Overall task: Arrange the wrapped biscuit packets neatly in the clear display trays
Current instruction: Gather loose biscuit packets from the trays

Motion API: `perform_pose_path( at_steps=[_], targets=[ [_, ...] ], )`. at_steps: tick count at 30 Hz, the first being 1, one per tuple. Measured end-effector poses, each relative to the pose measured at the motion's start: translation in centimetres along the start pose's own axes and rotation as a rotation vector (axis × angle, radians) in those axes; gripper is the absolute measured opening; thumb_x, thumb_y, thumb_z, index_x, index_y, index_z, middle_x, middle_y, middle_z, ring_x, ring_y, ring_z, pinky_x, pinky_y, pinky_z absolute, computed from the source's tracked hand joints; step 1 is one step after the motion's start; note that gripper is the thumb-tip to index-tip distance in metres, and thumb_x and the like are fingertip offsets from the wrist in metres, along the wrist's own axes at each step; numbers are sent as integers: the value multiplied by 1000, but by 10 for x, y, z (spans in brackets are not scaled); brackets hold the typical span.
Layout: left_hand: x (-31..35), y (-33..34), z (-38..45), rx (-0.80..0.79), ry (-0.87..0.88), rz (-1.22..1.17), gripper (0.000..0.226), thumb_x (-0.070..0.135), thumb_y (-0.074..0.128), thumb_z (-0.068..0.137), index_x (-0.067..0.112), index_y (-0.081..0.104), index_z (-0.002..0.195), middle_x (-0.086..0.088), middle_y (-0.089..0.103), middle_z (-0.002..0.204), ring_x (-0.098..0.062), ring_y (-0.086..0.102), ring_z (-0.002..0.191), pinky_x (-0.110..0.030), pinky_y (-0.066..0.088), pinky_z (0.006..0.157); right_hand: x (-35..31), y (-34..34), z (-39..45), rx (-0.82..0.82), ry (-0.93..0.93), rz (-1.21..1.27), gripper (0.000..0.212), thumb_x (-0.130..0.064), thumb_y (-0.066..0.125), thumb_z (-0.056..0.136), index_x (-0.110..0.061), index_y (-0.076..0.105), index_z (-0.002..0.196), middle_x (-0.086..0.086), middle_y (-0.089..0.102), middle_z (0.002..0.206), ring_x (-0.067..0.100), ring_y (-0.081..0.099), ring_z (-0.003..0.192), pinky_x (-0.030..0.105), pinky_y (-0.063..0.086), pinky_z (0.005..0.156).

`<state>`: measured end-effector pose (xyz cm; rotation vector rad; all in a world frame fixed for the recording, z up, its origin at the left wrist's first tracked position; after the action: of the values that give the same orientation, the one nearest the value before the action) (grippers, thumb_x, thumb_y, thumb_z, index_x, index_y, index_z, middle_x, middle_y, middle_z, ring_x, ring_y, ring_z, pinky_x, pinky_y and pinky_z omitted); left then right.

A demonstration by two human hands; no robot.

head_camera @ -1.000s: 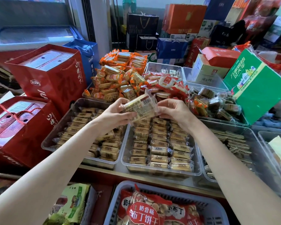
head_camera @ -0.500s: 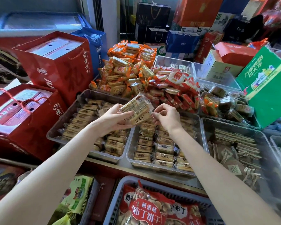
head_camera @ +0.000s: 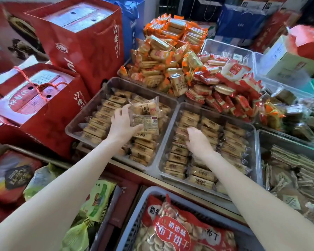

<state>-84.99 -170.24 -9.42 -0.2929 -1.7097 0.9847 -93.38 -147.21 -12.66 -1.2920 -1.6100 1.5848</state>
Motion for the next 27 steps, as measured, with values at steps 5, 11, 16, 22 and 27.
perform_pose_path(
  at_steps=[5,11,16,22,27],
  targets=[
    [24,9,-8,164,291,266,66,16,68,82,10,36,140,-15,31,145,-32,27,135,-46,25,110,-2,21,12,-45,-20,-357,53,-8,52,91,-5,31,140,17,37,141,31,37,129,37,30,106],
    [35,21,-20,266,645,484,66,-7,70,68,16,54,127,-16,42,140,-29,31,132,-48,25,108,1,17,15,24,-8,-415,56,-1,54,87,-7,33,139,13,34,141,32,32,127,41,30,104],
    [51,33,-28,185,743,474,50,-5,65,69,12,64,116,-14,50,137,-30,41,131,-45,23,110,14,1,19,61,3,-106,57,-6,66,80,-9,42,132,11,33,135,30,30,126,38,28,107],
    [93,27,-21,24,599,-17,41,4,52,92,8,51,133,-8,42,143,-15,50,115,-19,37,98,18,-68,-14,175,-145,521,64,-6,76,75,-14,44,131,2,49,125,14,47,112,18,37,92],
    [136,24,-27,-150,477,-312,32,15,52,95,12,57,127,0,57,123,-9,57,105,-1,41,78,18,-98,-51,11,-99,868,65,-14,78,75,-26,46,131,-3,51,125,12,58,106,23,48,91]
  ],
)
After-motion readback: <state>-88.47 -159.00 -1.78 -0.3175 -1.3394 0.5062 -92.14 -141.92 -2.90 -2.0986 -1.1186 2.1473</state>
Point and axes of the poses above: each hand's wrist, its own z-axis towards the middle knuckle, its own y-axis out of the palm, x = y × z, the point moved 5 cm from there along z, towards the middle knuckle
